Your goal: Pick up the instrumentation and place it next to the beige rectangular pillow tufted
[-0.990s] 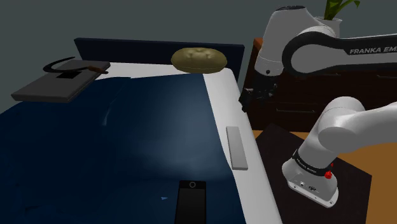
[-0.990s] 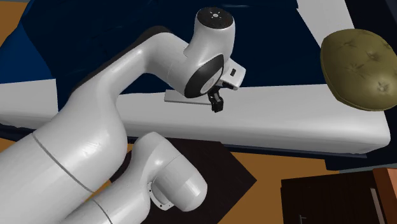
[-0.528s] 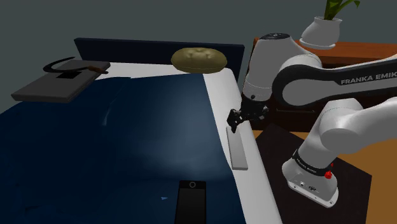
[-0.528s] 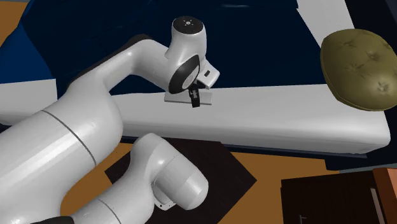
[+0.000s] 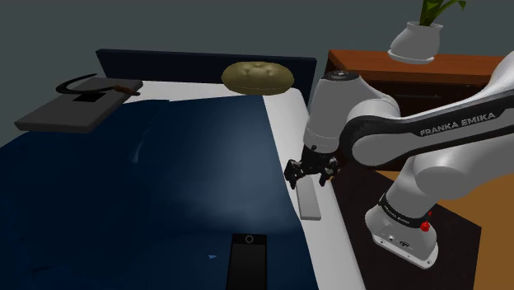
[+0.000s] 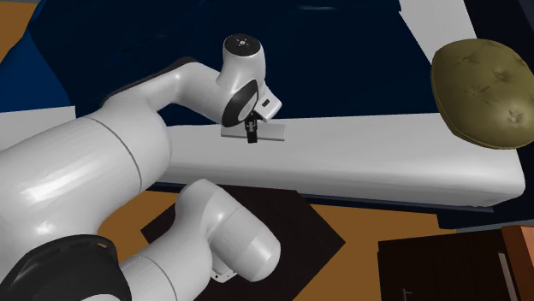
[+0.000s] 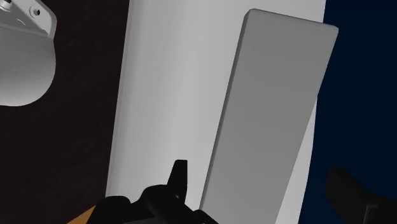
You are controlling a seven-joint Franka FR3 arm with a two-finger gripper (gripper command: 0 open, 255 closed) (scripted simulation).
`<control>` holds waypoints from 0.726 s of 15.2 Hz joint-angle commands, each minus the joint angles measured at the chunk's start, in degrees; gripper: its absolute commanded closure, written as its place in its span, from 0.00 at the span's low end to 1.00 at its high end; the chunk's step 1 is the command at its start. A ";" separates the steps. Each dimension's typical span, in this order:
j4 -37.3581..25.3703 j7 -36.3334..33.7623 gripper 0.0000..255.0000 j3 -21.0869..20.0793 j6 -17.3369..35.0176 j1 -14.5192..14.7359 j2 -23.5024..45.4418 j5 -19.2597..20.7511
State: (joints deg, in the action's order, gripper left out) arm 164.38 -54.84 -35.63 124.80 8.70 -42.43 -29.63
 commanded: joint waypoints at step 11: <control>1.30 0.18 1.00 -1.53 3.99 -0.12 2.67 -1.13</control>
State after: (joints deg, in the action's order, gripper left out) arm 165.66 -54.67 -37.15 128.77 8.58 -39.78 -30.75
